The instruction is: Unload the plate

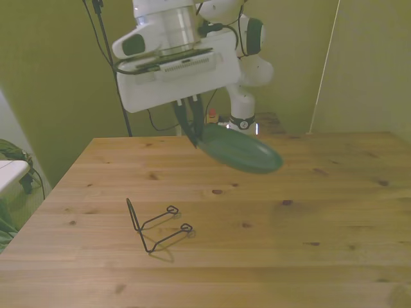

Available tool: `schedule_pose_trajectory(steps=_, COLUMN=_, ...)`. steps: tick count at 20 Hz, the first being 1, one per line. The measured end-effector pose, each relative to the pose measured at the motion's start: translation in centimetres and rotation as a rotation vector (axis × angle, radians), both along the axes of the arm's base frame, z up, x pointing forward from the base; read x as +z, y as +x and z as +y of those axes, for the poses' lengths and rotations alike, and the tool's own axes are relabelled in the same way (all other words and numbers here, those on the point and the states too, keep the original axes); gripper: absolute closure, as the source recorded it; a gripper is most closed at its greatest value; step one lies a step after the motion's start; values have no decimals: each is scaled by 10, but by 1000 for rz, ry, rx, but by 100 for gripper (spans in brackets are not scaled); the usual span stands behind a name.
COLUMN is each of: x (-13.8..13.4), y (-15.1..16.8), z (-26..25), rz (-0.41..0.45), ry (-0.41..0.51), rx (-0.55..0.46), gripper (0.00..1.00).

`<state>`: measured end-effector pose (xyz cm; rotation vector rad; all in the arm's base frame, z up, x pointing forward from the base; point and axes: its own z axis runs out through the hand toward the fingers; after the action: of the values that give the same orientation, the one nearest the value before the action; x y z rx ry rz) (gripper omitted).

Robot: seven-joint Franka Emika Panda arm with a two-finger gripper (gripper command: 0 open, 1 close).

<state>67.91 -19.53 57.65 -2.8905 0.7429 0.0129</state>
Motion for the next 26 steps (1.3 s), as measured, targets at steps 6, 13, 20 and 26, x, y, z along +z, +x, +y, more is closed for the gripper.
schedule_pose_trajectory(steps=6, x=-57, y=3, z=23, rz=87, ry=10, rx=-81, gripper=100)
schedule_pose_trajectory(steps=13, x=-134, y=4, z=24, rz=2, ry=-29, rx=-167, gripper=100)
schedule_pose_trajectory(steps=20, x=-203, y=-32, z=51, rz=7, ry=-51, rx=-260, gripper=100)
schedule_pose_trajectory(steps=26, x=-218, y=-89, z=68, rz=2, ry=-51, rx=-303, gripper=0)
